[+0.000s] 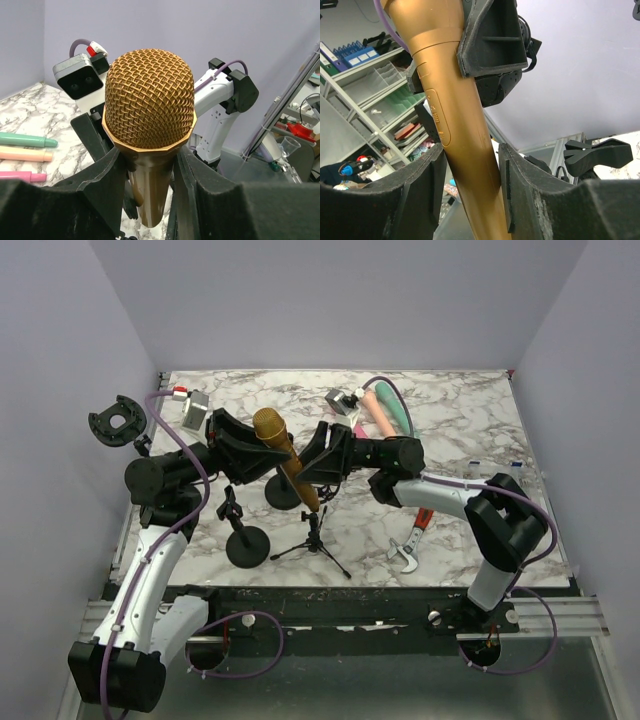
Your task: Remove the microphone from the stand
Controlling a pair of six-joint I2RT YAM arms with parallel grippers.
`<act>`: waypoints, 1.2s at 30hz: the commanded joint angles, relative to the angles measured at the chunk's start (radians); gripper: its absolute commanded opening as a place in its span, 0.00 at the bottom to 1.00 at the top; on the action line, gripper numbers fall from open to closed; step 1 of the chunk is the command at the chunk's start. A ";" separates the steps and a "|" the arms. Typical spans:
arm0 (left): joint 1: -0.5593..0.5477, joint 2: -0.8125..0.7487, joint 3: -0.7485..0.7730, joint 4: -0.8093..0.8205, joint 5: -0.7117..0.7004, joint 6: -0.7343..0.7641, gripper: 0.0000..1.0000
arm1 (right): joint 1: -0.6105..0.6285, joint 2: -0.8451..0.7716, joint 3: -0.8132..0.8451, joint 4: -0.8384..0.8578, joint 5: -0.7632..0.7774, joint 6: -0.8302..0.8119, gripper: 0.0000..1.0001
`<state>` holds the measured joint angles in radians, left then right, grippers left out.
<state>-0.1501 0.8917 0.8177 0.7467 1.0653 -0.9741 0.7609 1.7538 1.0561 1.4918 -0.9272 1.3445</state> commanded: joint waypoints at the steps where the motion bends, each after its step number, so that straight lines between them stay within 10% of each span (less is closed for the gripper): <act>1: 0.006 -0.004 0.006 0.037 -0.035 -0.014 0.00 | 0.022 -0.028 0.001 0.160 0.003 -0.039 0.50; 6: 0.006 0.004 0.003 0.019 -0.043 0.000 0.00 | 0.031 -0.014 0.013 0.162 0.012 -0.043 0.46; 13: 0.006 0.010 0.036 -0.117 -0.056 0.072 0.00 | 0.031 -0.045 0.009 0.099 0.026 -0.105 0.01; 19: 0.009 -0.018 0.081 -0.312 -0.102 0.185 0.85 | 0.027 -0.159 -0.026 -0.205 0.092 -0.336 0.01; 21: 0.010 -0.033 0.083 -0.326 -0.115 0.202 0.99 | 0.023 -0.217 -0.035 -0.370 0.153 -0.443 0.01; 29: 0.012 -0.048 0.195 -0.805 -0.441 0.477 0.99 | 0.021 -0.398 0.111 -1.239 0.776 -0.920 0.01; 36: 0.011 -0.042 0.215 -0.882 -0.532 0.530 0.99 | 0.021 -0.359 0.214 -1.553 1.251 -1.181 0.01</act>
<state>-0.1436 0.8497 1.0191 -0.0223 0.6388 -0.5152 0.7815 1.3624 1.2118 0.2459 -0.0570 0.3927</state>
